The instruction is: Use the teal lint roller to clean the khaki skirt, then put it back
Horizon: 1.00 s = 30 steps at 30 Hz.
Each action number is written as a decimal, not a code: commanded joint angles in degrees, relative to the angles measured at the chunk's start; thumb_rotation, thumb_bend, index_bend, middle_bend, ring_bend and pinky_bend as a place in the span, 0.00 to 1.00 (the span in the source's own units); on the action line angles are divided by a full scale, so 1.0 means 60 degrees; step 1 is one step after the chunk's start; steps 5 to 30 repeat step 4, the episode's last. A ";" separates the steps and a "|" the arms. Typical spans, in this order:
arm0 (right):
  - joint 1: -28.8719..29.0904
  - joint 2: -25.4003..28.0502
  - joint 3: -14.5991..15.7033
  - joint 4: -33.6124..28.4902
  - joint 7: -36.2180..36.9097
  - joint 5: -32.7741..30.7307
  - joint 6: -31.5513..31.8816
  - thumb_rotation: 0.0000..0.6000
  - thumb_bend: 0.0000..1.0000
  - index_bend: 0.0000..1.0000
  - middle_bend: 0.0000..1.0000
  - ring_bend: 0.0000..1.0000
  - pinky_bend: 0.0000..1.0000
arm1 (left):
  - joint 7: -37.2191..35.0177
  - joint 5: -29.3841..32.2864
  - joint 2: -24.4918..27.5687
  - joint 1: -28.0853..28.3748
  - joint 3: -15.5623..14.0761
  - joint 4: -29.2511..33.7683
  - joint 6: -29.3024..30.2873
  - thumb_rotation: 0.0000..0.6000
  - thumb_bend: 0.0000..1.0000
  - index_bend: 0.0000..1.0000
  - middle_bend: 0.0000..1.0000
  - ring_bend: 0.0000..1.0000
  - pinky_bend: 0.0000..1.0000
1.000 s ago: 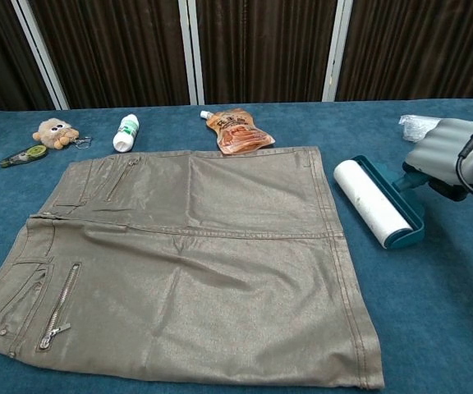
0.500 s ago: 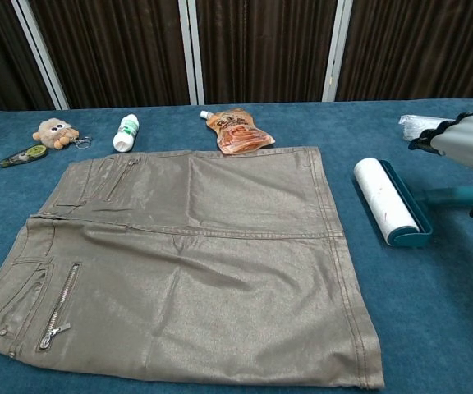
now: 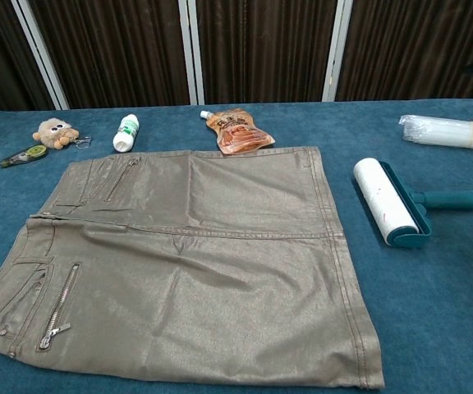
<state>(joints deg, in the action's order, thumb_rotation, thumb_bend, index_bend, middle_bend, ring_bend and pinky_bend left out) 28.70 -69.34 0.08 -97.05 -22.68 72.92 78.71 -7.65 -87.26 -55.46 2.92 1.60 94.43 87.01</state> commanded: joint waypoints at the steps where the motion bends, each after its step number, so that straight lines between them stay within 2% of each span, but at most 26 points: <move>1: -0.1379 0.0437 0.0655 0.0176 0.1296 0.1687 0.1493 1.00 0.00 0.00 0.00 0.00 0.00 | -0.0052 -0.0086 0.0033 -0.0061 -0.0047 0.0017 0.0093 1.00 0.00 0.00 0.00 0.00 0.00; 4: -0.1703 0.0427 0.0736 0.0359 0.1376 0.1968 0.1731 1.00 0.00 0.00 0.00 0.00 0.00 | -0.0061 -0.0148 0.0054 -0.0094 -0.0082 0.0033 0.0138 1.00 0.00 0.00 0.00 0.00 0.00; 30: -0.1703 0.0427 0.0736 0.0359 0.1376 0.1968 0.1731 1.00 0.00 0.00 0.00 0.00 0.00 | -0.0061 -0.0148 0.0054 -0.0094 -0.0082 0.0033 0.0138 1.00 0.00 0.00 0.00 0.00 0.00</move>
